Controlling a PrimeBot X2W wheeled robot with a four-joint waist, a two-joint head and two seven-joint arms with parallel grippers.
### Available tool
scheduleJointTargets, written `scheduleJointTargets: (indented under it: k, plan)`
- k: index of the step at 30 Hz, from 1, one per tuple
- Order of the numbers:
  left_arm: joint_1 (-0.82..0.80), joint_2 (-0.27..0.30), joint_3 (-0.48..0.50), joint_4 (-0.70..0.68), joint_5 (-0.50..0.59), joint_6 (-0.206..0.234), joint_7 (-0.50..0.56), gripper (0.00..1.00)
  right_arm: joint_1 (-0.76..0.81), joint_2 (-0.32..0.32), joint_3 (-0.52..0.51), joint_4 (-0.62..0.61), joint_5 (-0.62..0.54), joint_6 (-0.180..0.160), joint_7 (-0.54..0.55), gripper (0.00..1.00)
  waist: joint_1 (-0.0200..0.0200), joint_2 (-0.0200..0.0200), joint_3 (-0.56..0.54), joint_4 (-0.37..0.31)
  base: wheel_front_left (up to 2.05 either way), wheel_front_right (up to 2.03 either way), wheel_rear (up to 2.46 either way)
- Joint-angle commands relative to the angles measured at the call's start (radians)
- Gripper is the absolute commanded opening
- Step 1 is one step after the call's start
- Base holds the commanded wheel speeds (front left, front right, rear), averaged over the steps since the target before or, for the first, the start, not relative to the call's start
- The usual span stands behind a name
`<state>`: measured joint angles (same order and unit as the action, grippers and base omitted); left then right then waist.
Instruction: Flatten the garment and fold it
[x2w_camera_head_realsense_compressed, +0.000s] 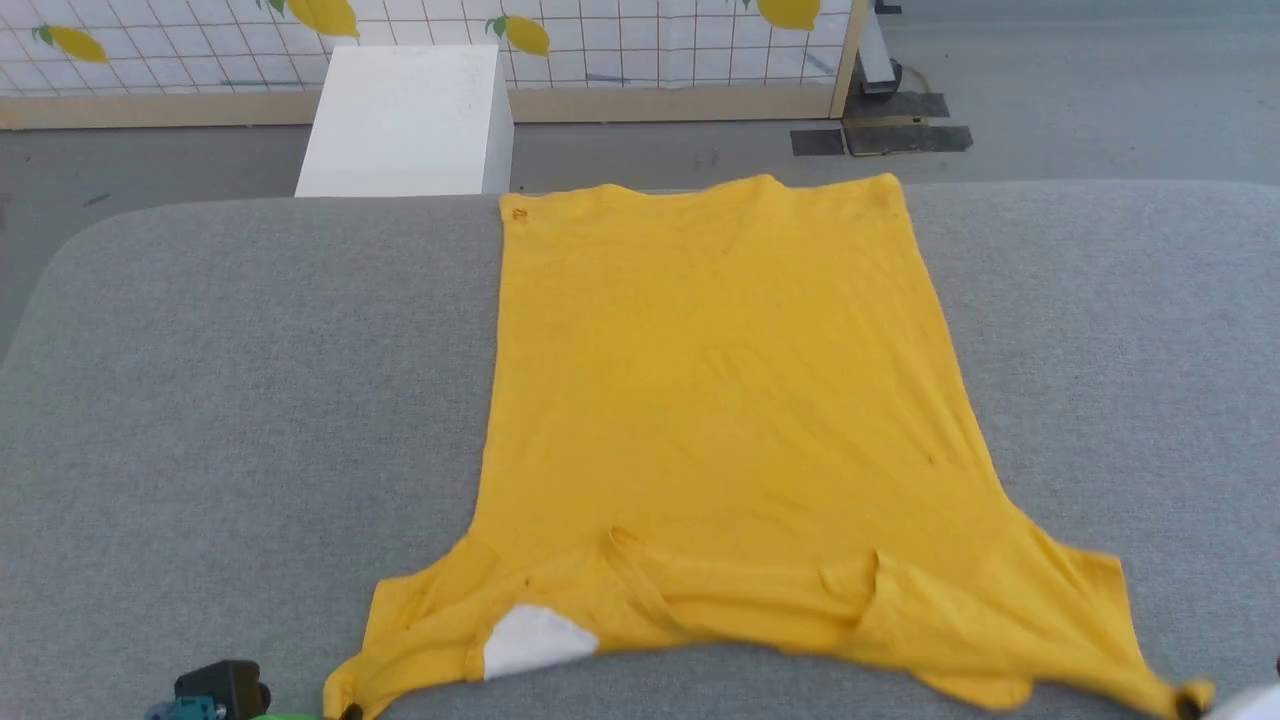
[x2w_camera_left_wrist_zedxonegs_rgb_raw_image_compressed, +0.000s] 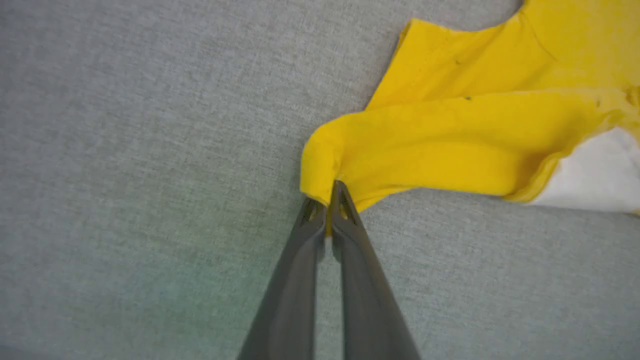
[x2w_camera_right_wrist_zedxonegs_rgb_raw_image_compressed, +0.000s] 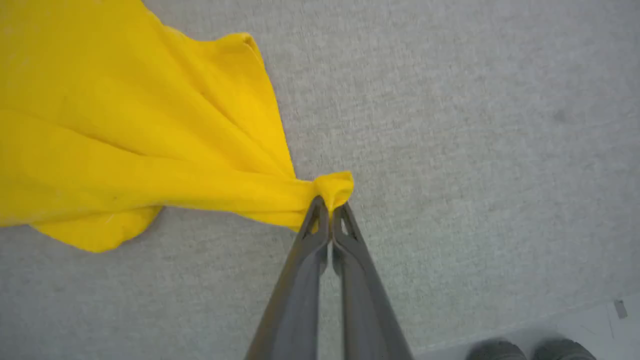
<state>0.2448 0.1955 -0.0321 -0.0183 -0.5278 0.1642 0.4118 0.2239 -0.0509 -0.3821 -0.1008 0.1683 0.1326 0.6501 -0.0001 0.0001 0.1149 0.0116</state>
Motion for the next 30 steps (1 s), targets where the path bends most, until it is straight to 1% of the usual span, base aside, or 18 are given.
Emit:
scheduleJointTargets:
  k: [1, 4, 7, 9, 10, 11, 12, 13, 16, 21, 22, 27, 30]
  plan:
    - [0.036, 0.005, 0.004, 0.009, 0.007, 0.013, 0.009, 0.00, 0.026, 0.000, -0.012, 0.003, 0.018, -0.002, 0.026, 0.00, 0.0001, -0.0001, 0.001, 0.002, 0.00, 0.00, 0.00]
    - [0.056, 0.005, 0.002, 0.007, 0.012, 0.024, 0.011, 0.00, 0.065, 0.000, -0.033, 0.036, 0.052, -0.002, 0.077, 0.00, 0.0001, -0.0001, -0.001, 0.009, 0.00, 0.00, 0.00]
    - [0.058, -0.002, 0.001, 0.010, 0.011, 0.027, -0.001, 0.00, 0.078, 0.000, -0.029, 0.086, 0.062, -0.002, 0.079, 0.00, 0.0001, -0.0001, -0.006, 0.014, 0.00, 0.00, 0.00]
    - [0.048, -0.012, -0.002, 0.011, 0.006, 0.020, -0.022, 0.00, 0.073, 0.000, -0.018, 0.115, 0.065, -0.002, 0.054, 0.00, 0.0001, -0.0001, -0.009, 0.018, 0.00, 0.00, 0.00]
    - [0.043, -0.016, -0.004, 0.013, 0.005, 0.016, -0.030, 0.00, 0.068, 0.000, -0.009, 0.124, 0.069, -0.002, 0.039, 0.07, 0.0001, -0.0001, -0.010, 0.020, 0.00, 0.00, 0.00]
    - [0.037, -0.019, -0.006, 0.014, 0.005, 0.011, -0.043, 0.00, 0.062, 0.001, 0.003, 0.132, 0.077, -0.002, 0.019, 0.48, 0.0001, -0.0001, -0.010, 0.022, 0.00, 0.00, 0.00]
    - [0.032, -0.021, -0.007, 0.014, 0.005, 0.008, -0.054, 0.00, 0.056, 0.001, 0.012, 0.135, 0.080, -0.002, 0.001, 0.94, 0.0001, -0.0001, -0.011, 0.023, 0.00, 0.00, 0.00]
    - [0.027, -0.022, -0.009, 0.017, 0.004, 0.002, -0.063, 0.00, 0.049, 0.001, 0.020, 0.137, 0.082, -0.002, -0.020, 1.00, 0.0001, -0.0001, -0.012, 0.025, 0.00, 0.00, 0.00]
    - [0.011, -0.017, -0.014, 0.017, 0.015, -0.013, -0.099, 0.00, 0.023, 0.001, 0.023, 0.118, 0.071, -0.002, -0.101, 1.00, 0.0001, -0.0001, -0.013, 0.031, 0.00, 0.00, 0.00]
    - [-0.004, -0.017, -0.027, 0.017, 0.016, -0.031, -0.118, 0.00, -0.031, 0.001, 0.039, 0.071, 0.067, -0.002, -0.206, 1.00, 0.0001, -0.0001, -0.017, 0.049, 0.00, 0.00, 0.00]
    - [-0.014, -0.019, -0.035, 0.010, 0.014, -0.036, -0.119, 0.00, -0.094, 0.001, 0.038, 0.044, 0.048, -0.002, -0.281, 1.00, 0.0001, -0.0001, -0.013, 0.064, 0.00, 0.00, 0.00]
    - [-0.046, -0.029, -0.055, -0.006, 0.012, -0.048, -0.123, 0.00, -0.261, 0.000, 0.055, 0.043, -0.024, -0.002, -0.405, 1.00, 0.0001, -0.0001, 0.022, 0.103, 0.00, 0.00, 0.00]
    - [-0.074, -0.037, -0.071, -0.013, 0.012, -0.057, -0.126, 0.00, -0.379, -0.017, 0.059, 0.095, -0.048, -0.002, -0.462, 1.00, 0.0001, -0.0001, 0.058, 0.133, 0.00, 0.00, 0.00]
